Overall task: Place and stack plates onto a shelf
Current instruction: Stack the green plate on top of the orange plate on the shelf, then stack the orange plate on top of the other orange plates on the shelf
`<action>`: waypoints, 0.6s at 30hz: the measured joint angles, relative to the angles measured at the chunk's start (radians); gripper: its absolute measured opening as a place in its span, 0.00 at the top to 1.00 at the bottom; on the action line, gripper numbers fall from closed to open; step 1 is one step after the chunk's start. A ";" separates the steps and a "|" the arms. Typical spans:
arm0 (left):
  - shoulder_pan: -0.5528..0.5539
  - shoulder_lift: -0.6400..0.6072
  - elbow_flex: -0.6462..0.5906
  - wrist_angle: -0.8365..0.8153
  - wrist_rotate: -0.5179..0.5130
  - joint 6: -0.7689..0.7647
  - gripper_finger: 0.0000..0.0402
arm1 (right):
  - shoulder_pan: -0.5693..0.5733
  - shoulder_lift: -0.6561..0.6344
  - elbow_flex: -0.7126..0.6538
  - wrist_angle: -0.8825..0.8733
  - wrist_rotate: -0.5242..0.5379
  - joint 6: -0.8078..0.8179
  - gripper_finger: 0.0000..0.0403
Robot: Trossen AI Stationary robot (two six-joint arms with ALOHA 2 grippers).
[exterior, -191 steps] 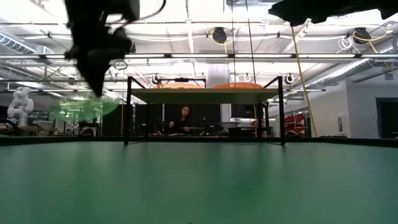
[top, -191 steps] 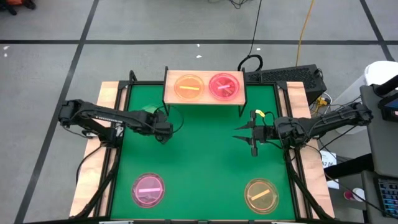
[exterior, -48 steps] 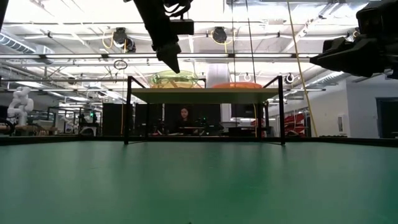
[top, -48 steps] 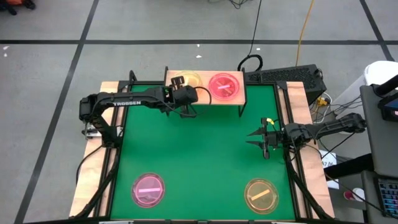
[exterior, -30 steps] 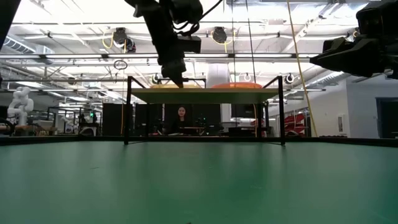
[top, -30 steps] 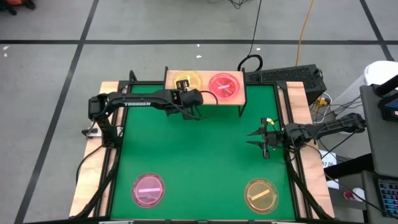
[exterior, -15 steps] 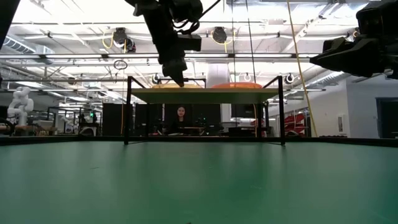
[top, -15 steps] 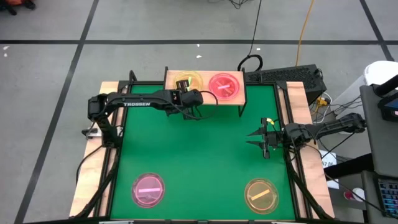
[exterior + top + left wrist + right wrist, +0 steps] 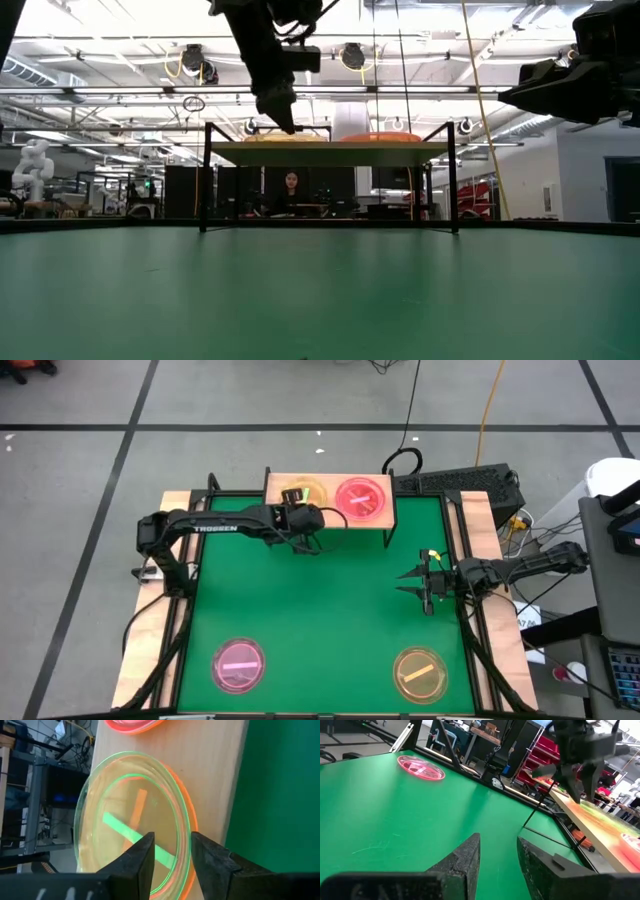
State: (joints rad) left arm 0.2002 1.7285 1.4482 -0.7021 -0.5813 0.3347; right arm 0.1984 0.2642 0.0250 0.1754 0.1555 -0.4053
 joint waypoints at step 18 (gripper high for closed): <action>-0.135 -0.374 0.001 -0.020 0.319 -0.267 0.67 | 0.000 0.006 0.000 0.016 0.000 0.000 0.72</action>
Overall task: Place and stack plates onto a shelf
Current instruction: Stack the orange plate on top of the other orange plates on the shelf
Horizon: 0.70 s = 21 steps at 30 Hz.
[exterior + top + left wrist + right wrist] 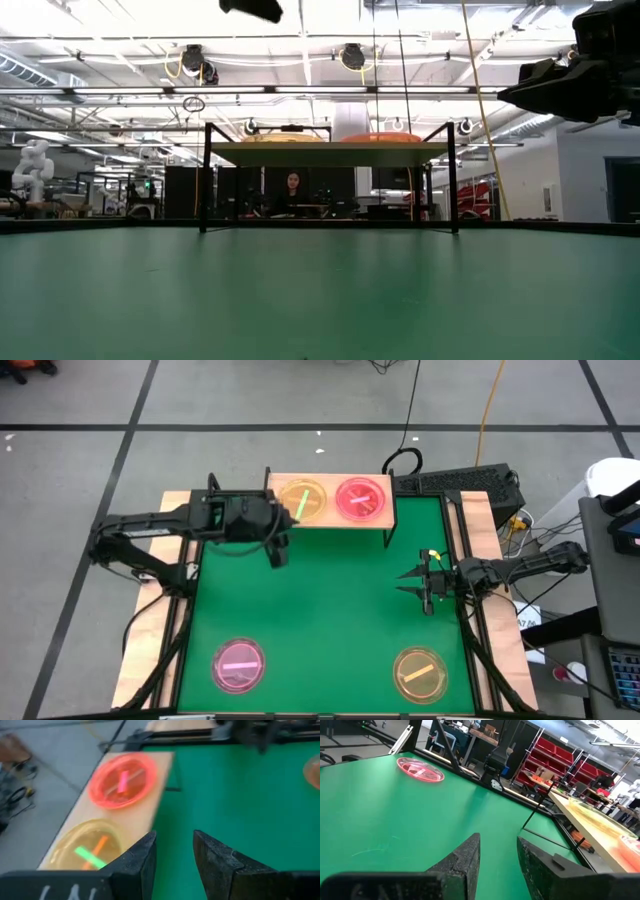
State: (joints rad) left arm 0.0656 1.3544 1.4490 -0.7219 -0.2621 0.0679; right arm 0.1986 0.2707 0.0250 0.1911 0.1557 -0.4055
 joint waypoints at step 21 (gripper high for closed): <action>-0.160 -0.361 -0.653 0.658 -0.065 -0.109 0.67 | 0.000 -0.002 0.000 0.029 -0.001 0.000 0.72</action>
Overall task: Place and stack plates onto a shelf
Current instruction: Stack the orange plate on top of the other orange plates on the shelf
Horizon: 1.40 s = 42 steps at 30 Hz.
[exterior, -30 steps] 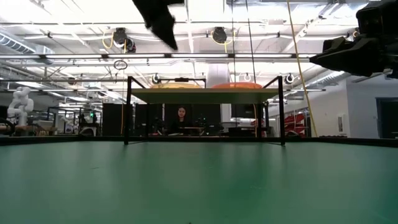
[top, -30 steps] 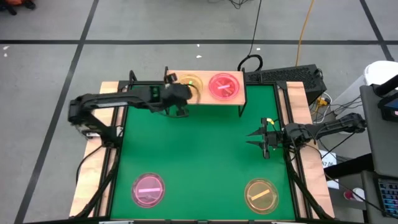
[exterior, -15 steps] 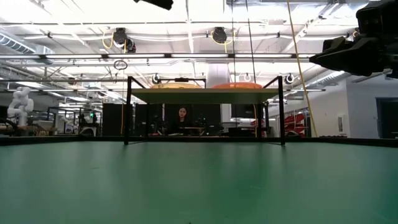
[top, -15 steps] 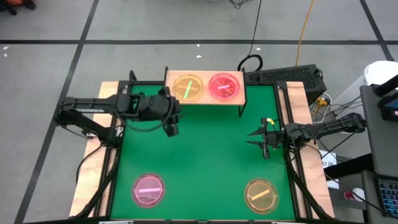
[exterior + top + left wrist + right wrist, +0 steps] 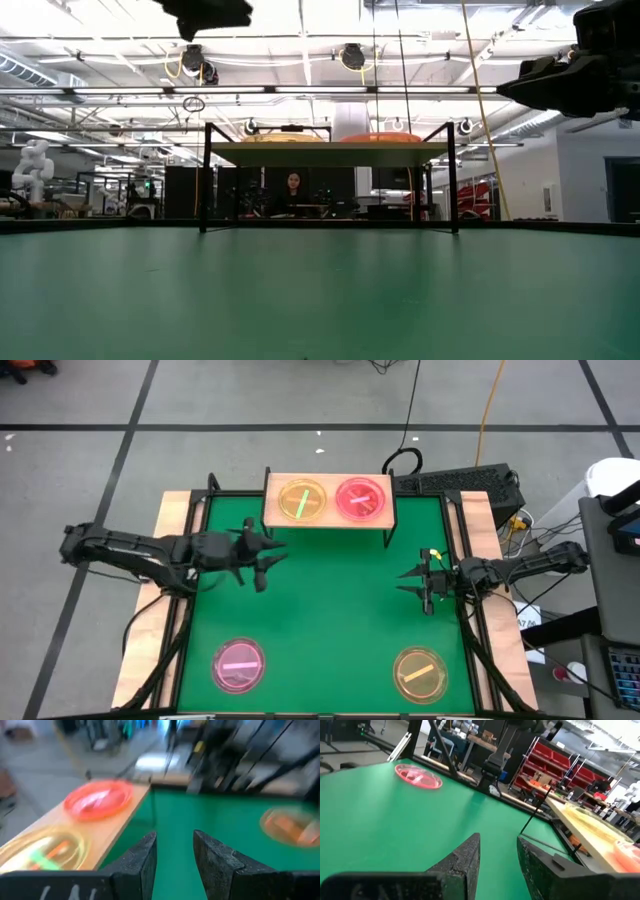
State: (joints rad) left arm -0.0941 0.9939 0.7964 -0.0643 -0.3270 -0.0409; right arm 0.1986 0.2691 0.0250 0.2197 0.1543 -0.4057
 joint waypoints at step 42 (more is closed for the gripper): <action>-0.010 -0.170 -0.283 0.301 0.023 -0.068 0.67 | 0.066 0.556 0.541 -0.783 -0.447 0.833 0.72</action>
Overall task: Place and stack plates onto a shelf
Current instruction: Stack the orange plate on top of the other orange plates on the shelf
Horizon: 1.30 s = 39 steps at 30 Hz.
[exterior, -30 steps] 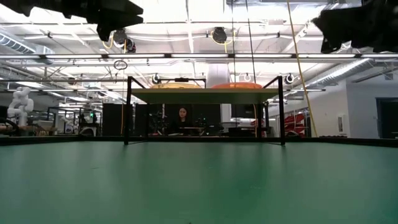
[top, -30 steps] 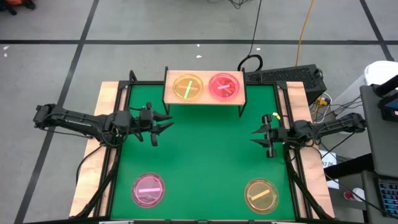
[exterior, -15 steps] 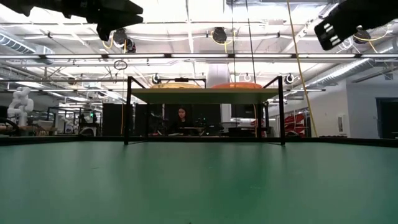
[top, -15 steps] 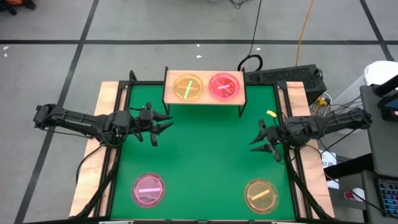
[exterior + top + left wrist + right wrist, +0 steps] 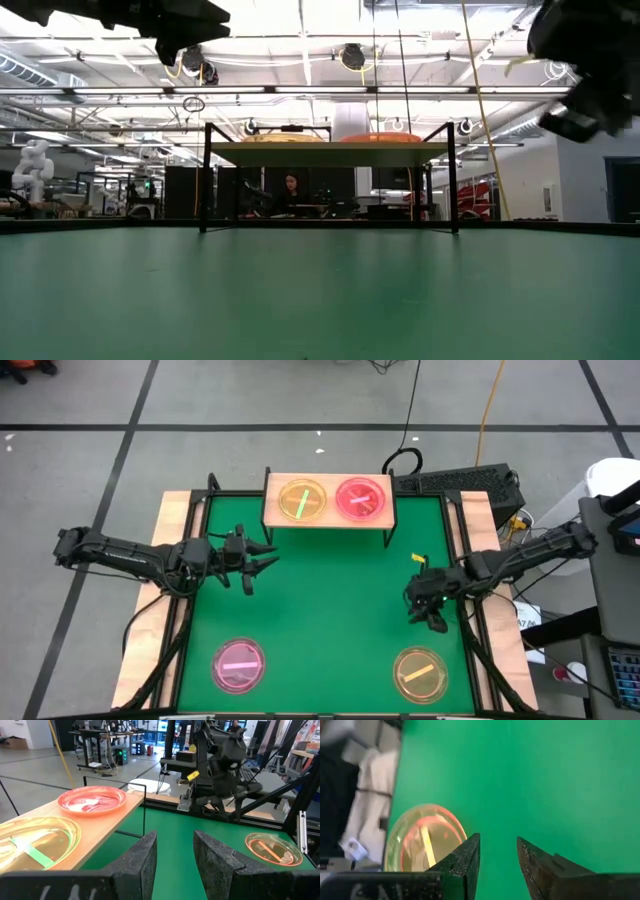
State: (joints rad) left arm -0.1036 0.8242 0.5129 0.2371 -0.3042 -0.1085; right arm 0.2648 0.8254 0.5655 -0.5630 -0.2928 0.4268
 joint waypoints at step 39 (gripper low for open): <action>0.000 0.000 0.000 0.000 0.000 0.000 0.67 | 0.220 0.159 -0.316 0.521 -0.091 0.296 0.72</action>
State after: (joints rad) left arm -0.1036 0.8242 0.5127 0.2367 -0.3042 -0.1089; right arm 0.4850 0.9843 0.2494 -0.0419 -0.3837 0.7227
